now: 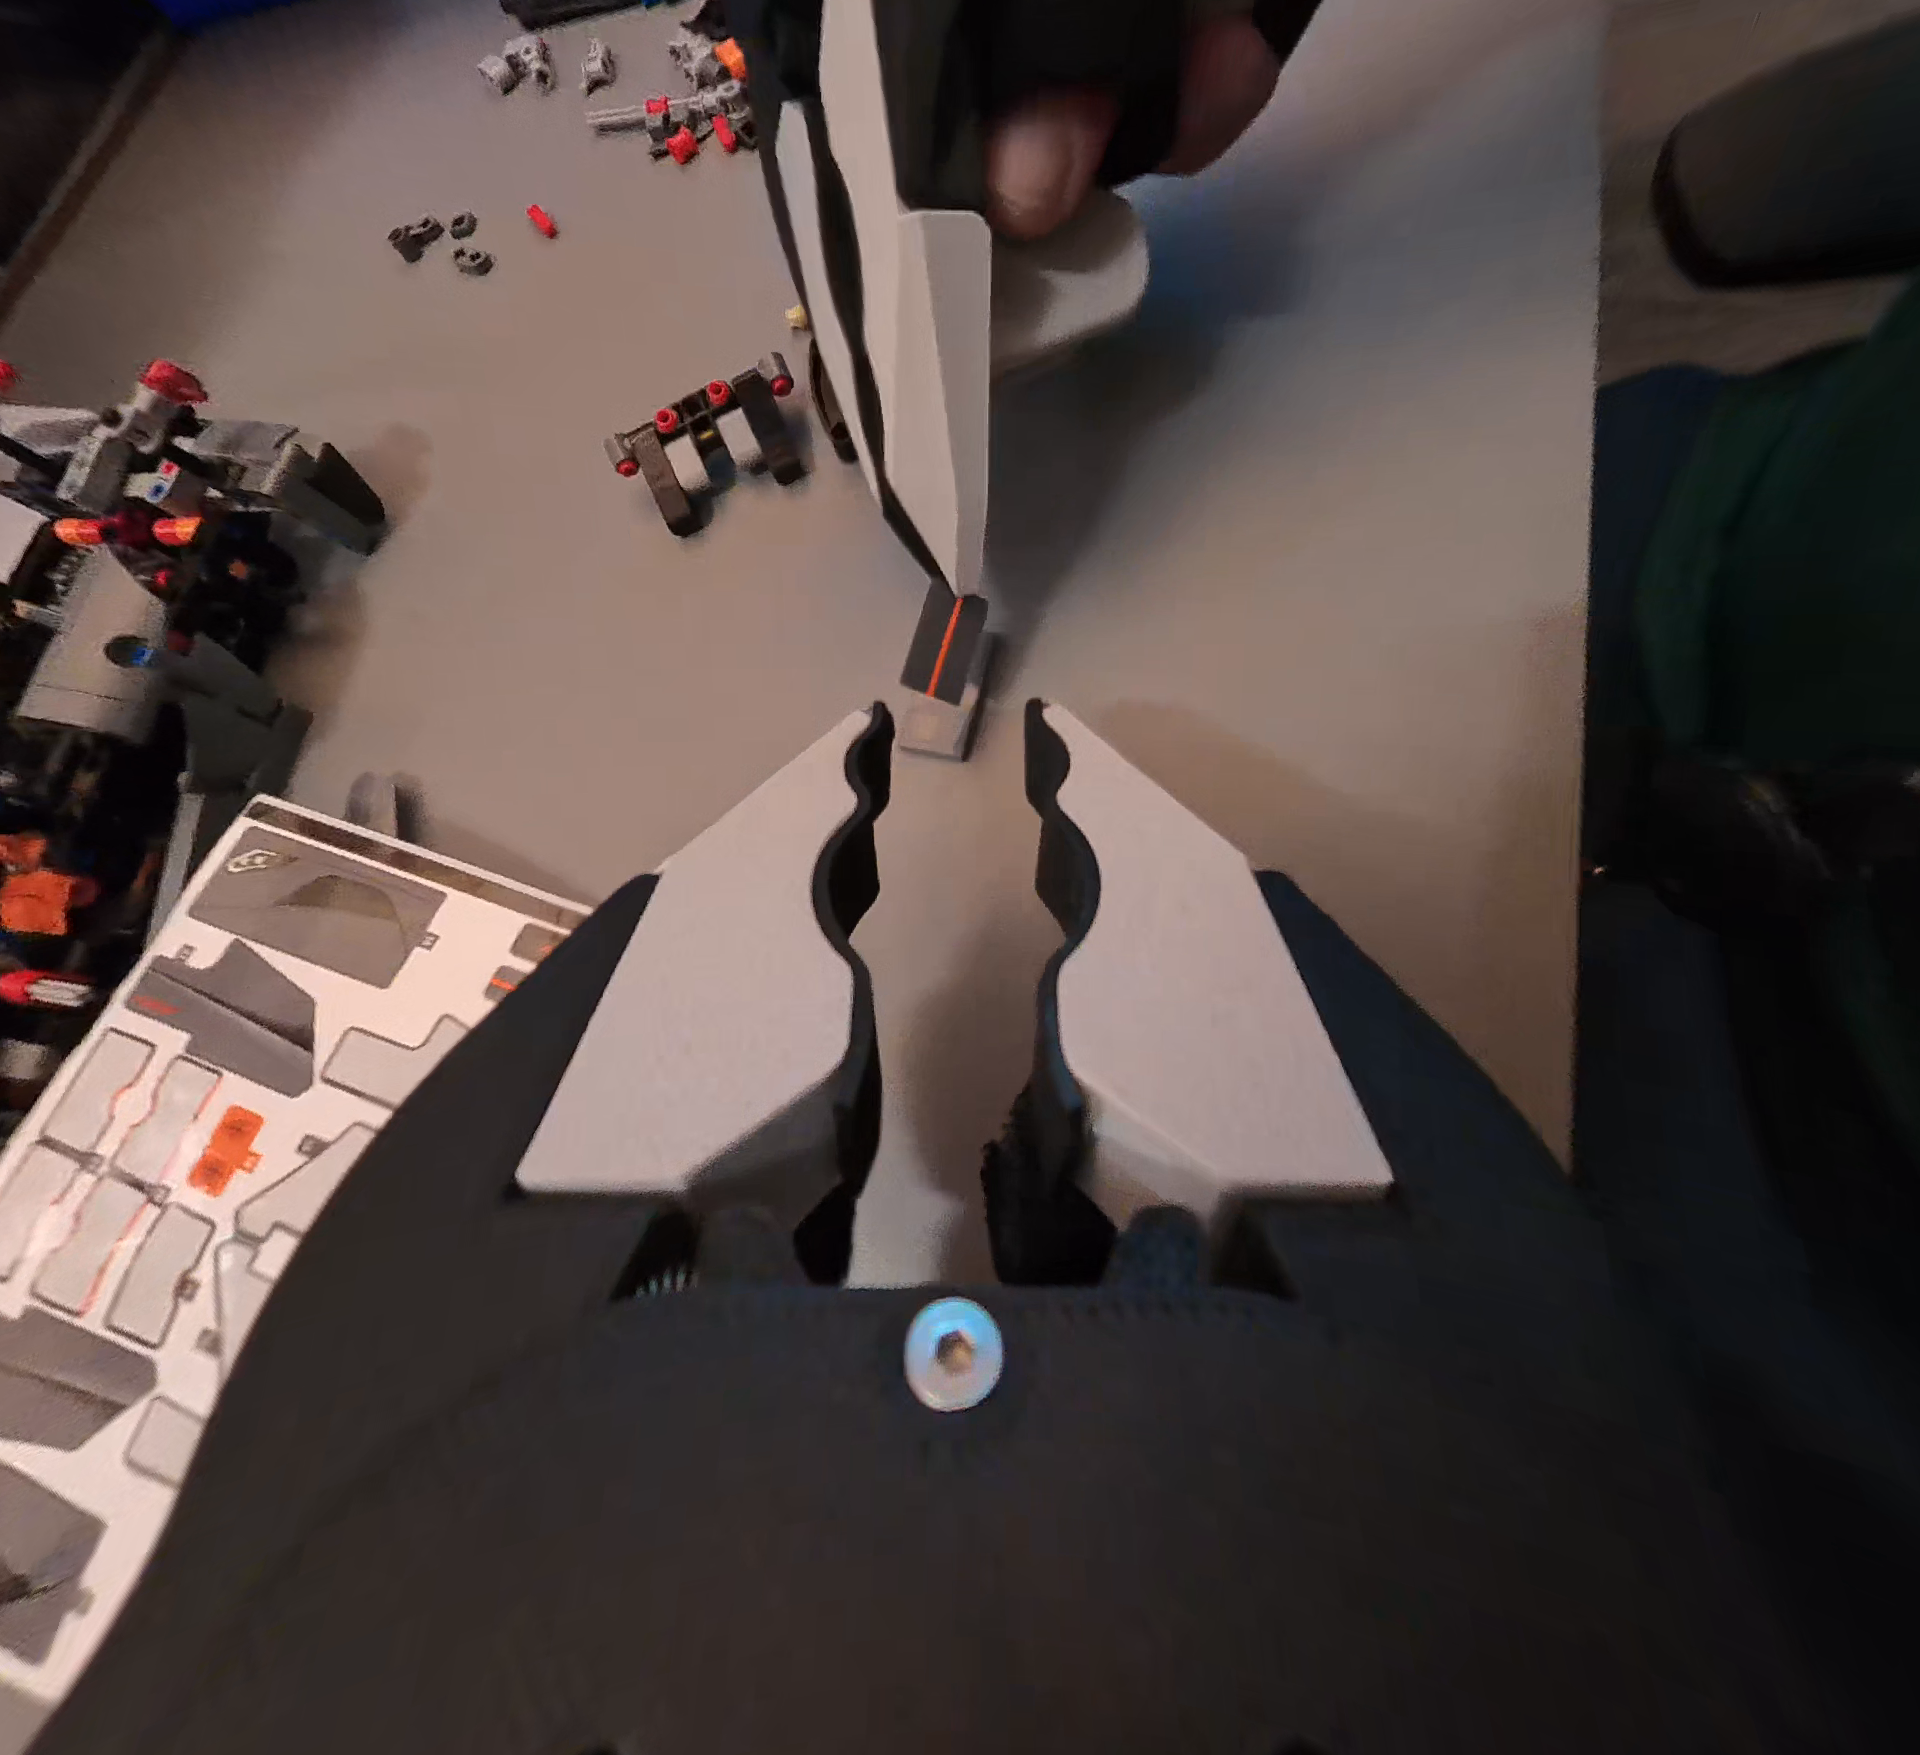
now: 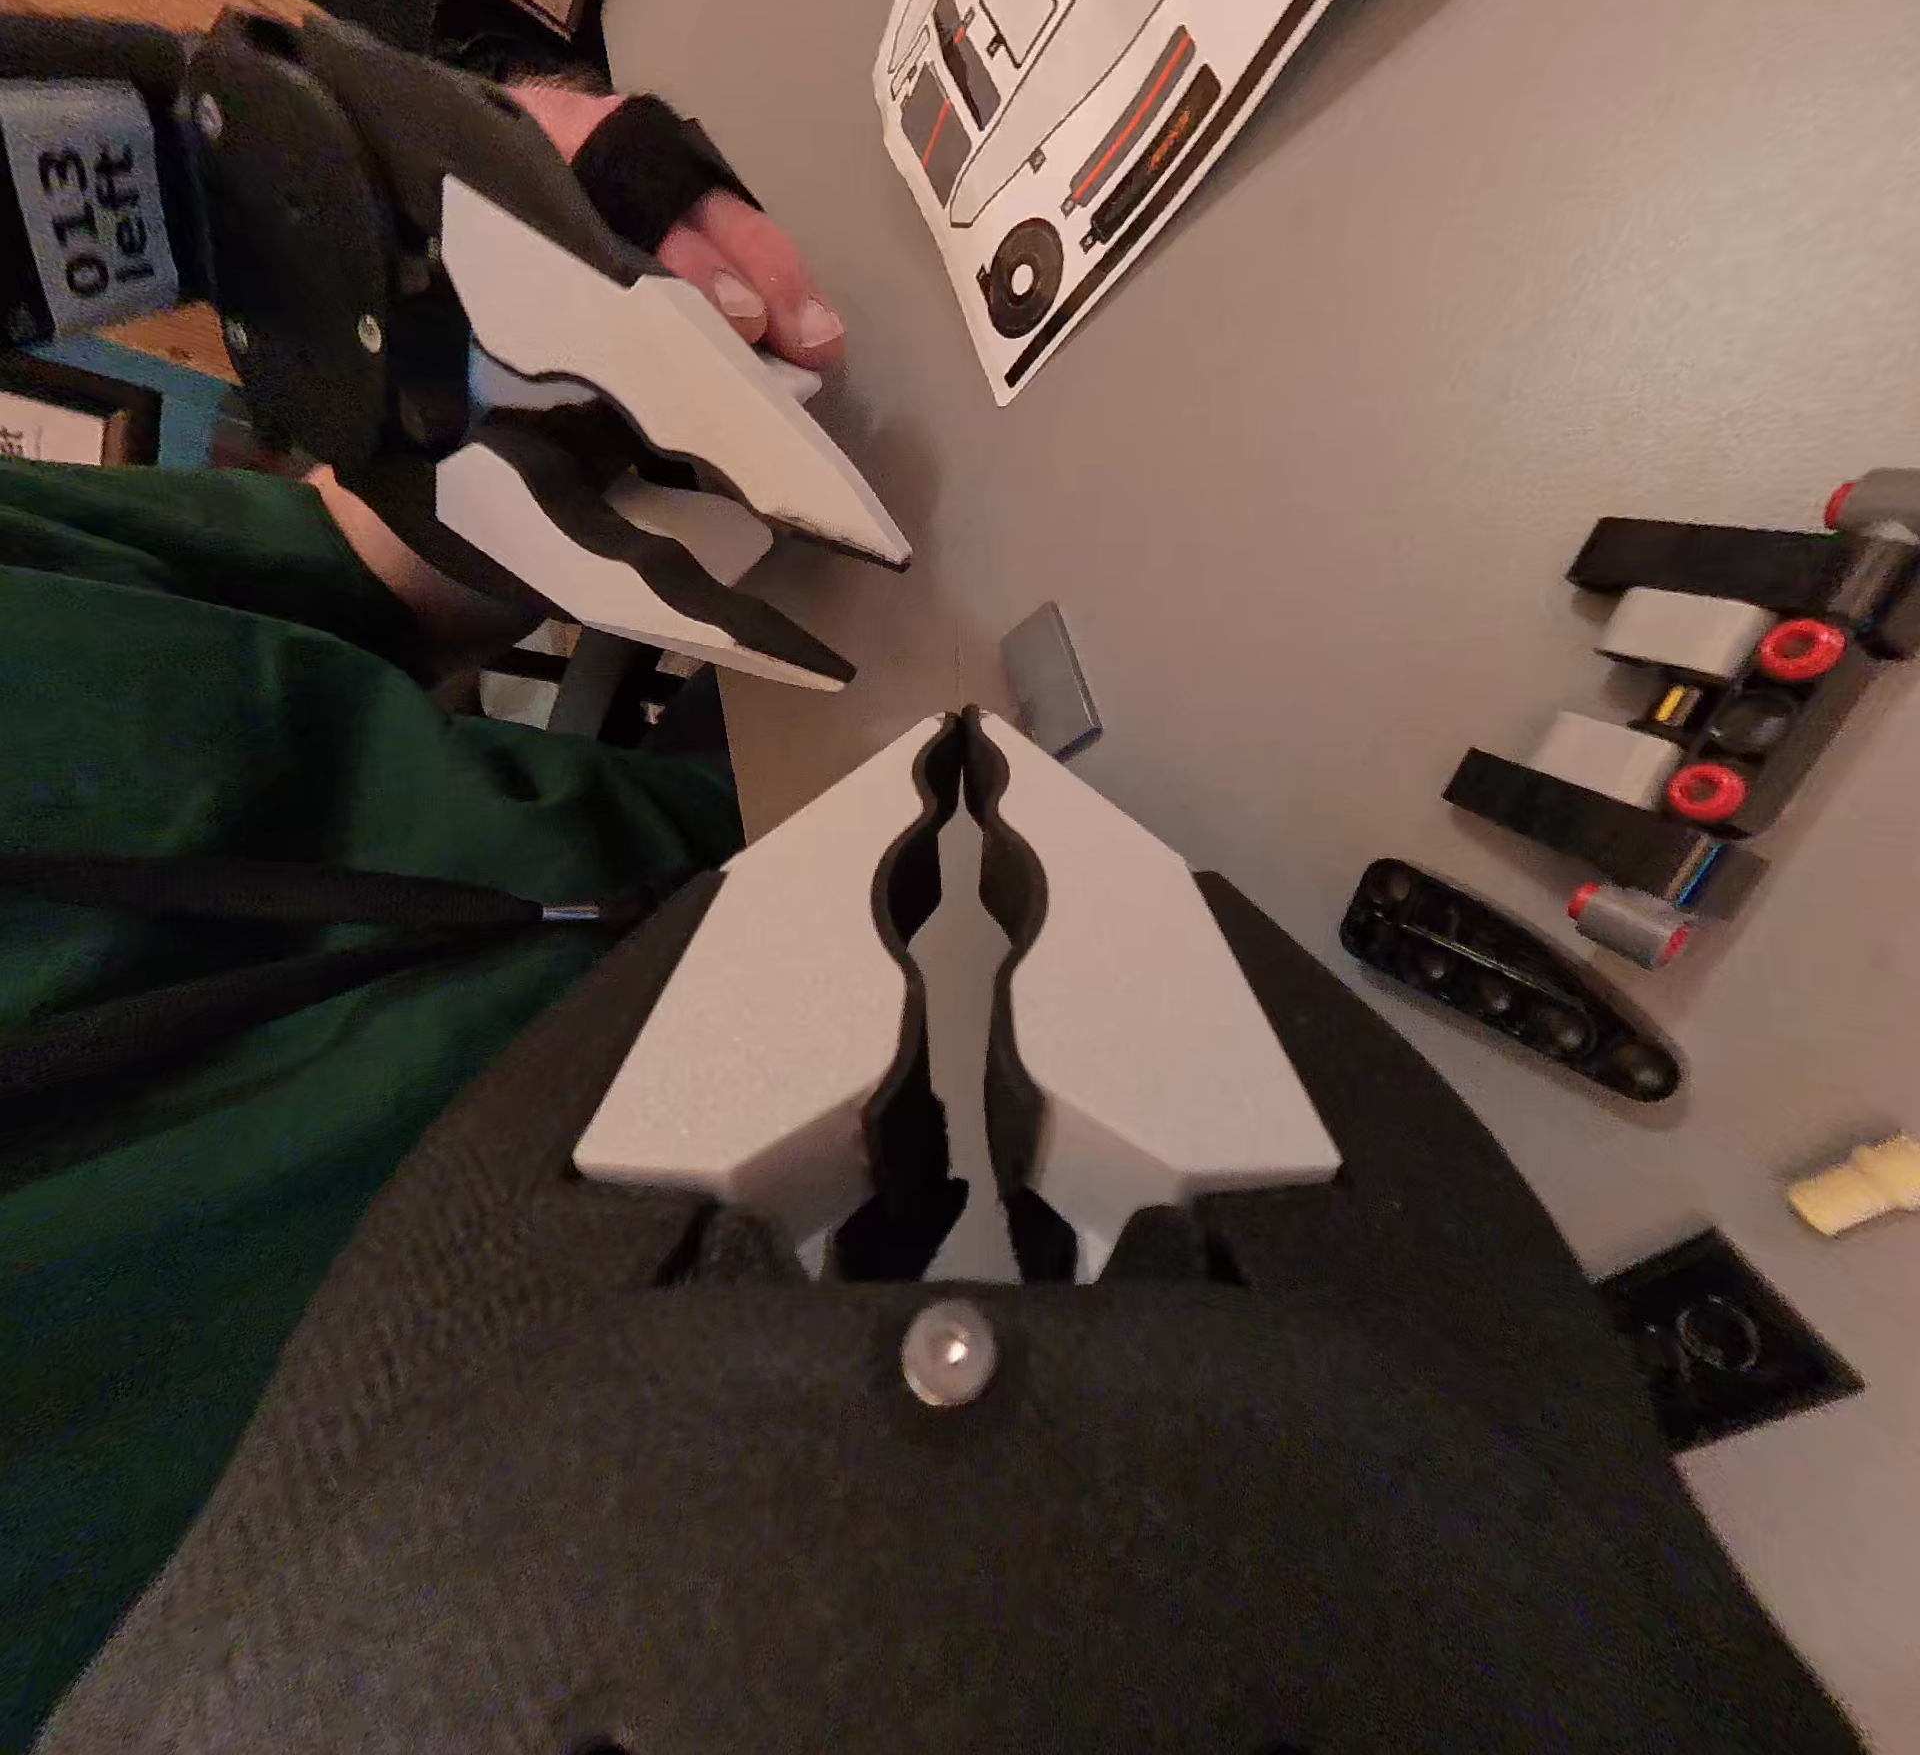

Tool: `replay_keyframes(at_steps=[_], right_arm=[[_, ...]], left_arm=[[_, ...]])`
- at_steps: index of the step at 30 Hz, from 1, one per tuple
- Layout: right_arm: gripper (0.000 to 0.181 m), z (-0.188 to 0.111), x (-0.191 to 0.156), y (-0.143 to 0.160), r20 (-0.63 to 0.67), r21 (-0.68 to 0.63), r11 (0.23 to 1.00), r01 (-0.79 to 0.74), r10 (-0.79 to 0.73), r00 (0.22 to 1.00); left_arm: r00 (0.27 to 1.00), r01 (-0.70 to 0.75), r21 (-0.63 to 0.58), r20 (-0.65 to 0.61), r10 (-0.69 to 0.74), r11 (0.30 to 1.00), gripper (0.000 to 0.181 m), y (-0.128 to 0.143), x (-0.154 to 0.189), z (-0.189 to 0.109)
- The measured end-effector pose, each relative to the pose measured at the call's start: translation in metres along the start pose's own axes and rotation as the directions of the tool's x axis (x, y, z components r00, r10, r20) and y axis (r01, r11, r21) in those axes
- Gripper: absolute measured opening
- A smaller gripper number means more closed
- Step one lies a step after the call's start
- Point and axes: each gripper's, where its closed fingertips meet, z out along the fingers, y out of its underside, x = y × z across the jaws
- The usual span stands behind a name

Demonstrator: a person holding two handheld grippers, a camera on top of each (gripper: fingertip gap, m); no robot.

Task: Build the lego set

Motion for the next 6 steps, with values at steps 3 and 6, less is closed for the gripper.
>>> replay_keyframes(at_steps=[3, 6], right_arm=[[0.0, 0.0022, 0.0028, -0.0006, -0.005, -0.009, 1.0, -0.023, 0.023, 1.0], [0.0, 0.0034, 0.0061, -0.0019, -0.013, -0.02, 0.999, -0.04, 0.039, 0.999]], left_arm=[[0.998, -0.059, -0.007, 0.005, 0.059, 0.998, 0.022, 0.0015, 0.0031, 0.0031], [0.993, -0.115, -0.042, -0.003, 0.115, 0.992, 0.022, 0.0083, 0.0069, 0.0087]])
